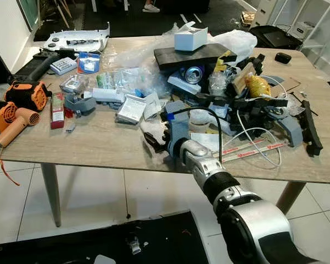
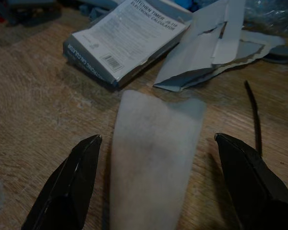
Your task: Picking trash to rubbish bin
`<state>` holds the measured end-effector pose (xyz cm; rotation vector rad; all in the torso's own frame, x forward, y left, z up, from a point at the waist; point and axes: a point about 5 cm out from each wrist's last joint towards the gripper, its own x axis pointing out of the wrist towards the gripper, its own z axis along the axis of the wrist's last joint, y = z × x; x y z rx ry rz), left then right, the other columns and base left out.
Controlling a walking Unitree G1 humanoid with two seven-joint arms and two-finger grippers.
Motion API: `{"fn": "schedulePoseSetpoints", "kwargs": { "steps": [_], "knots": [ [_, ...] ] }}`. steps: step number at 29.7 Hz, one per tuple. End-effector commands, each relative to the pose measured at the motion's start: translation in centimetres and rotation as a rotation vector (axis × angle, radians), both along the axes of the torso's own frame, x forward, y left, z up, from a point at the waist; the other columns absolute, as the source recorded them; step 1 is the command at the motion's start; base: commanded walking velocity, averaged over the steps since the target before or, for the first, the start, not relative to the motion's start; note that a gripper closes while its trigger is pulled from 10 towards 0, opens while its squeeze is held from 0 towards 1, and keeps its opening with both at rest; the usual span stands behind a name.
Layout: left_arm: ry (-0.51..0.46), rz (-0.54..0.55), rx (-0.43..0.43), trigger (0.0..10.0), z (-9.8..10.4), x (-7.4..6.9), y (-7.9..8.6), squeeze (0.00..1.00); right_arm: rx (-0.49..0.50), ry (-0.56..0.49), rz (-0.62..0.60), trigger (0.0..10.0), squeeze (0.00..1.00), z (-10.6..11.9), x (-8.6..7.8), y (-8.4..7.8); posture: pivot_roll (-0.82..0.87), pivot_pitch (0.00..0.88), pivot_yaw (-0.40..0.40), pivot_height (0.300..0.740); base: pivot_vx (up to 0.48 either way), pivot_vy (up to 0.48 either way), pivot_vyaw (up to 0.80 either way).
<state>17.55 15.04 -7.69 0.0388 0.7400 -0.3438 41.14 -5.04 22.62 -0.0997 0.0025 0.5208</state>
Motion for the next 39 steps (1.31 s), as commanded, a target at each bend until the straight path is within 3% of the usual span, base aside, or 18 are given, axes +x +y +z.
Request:
{"fn": "schedulePoseSetpoints", "kwargs": {
  "steps": [1,3,4,5,14,23,28,33,34,35,36,39],
  "knots": [
    [0.386,-0.02,-0.035,10.0,-3.9,-10.0,-1.7,0.0,-0.042,0.044,0.001,10.0,0.0,-0.9,-0.2,0.5,0.03,0.393,-0.056,0.74,0.0,0.0,0.0],
    [0.385,-0.019,-0.034,10.0,-3.9,-9.9,-1.7,0.0,-0.094,0.057,-0.027,10.0,0.0,-0.9,0.0,0.3,0.03,0.386,-0.059,0.74,0.0,0.0,0.0],
    [0.384,-0.018,-0.033,10.0,-3.9,-9.8,-1.7,0.0,-0.113,0.063,-0.043,5.9,0.0,-0.8,0.0,0.2,0.03,0.385,-0.06,0.74,0.0,0.0,0.0],
    [0.382,-0.018,-0.033,10.0,-3.8,-9.7,-1.7,0.0,-0.119,0.07,-0.052,0.0,0.0,-0.7,0.1,0.1,0.03,0.381,-0.061,0.74,0.0,0.0,0.0],
    [0.37,-0.014,-0.03,10.0,-3.7,-8.9,-1.6,0.0,-0.143,0.137,-0.045,0.0,0.0,0.1,0.3,-0.1,0.02,0.353,-0.068,0.74,0.0,0.0,0.0],
    [0.362,-0.015,-0.024,10.0,-3.6,-8.3,-1.5,0.0,-0.103,0.16,-0.019,0.0,0.0,0.9,0.4,0.1,0.01,0.32,-0.071,0.74,0.0,0.0,0.0],
    [0.358,-0.013,-0.021,10.0,-3.5,-7.8,-1.5,0.0,-0.009,0.167,-0.004,0.0,0.0,1.5,0.4,0.2,0.01,0.302,-0.071,0.74,0.0,0.0,0.0],
    [0.358,-0.009,-0.014,10.0,-3.5,-7.4,-1.2,0.0,0.246,0.181,0.131,0.0,0.0,3.1,0.3,0.3,-0.01,0.275,-0.06,0.74,0.0,0.0,0.0],
    [0.358,-0.01,-0.013,10.0,-3.5,-7.4,-1.2,0.0,0.278,0.162,0.159,1.2,0.0,3.5,0.2,0.1,-0.01,0.268,-0.057,0.74,0.0,0.0,0.0],
    [0.359,-0.012,-0.011,10.0,-3.5,-7.3,-1.2,0.0,0.312,0.14,0.192,4.0,0.0,4.0,0.2,0.0,-0.01,0.268,-0.057,0.74,0.0,0.0,0.0],
    [0.36,-0.014,-0.009,10.0,-3.4,-7.3,-1.1,0.0,0.376,0.112,0.253,10.0,0.0,4.7,0.1,-0.2,-0.02,0.25,-0.05,0.74,0.0,0.0,0.0],
    [0.36,-0.016,-0.005,10.0,-3.4,-6.9,-0.9,0.0,0.584,0.02,0.467,10.0,0.0,6.7,-0.7,-1.0,-0.03,0.232,-0.044,0.74,0.0,0.0,0.0]
  ]
}}
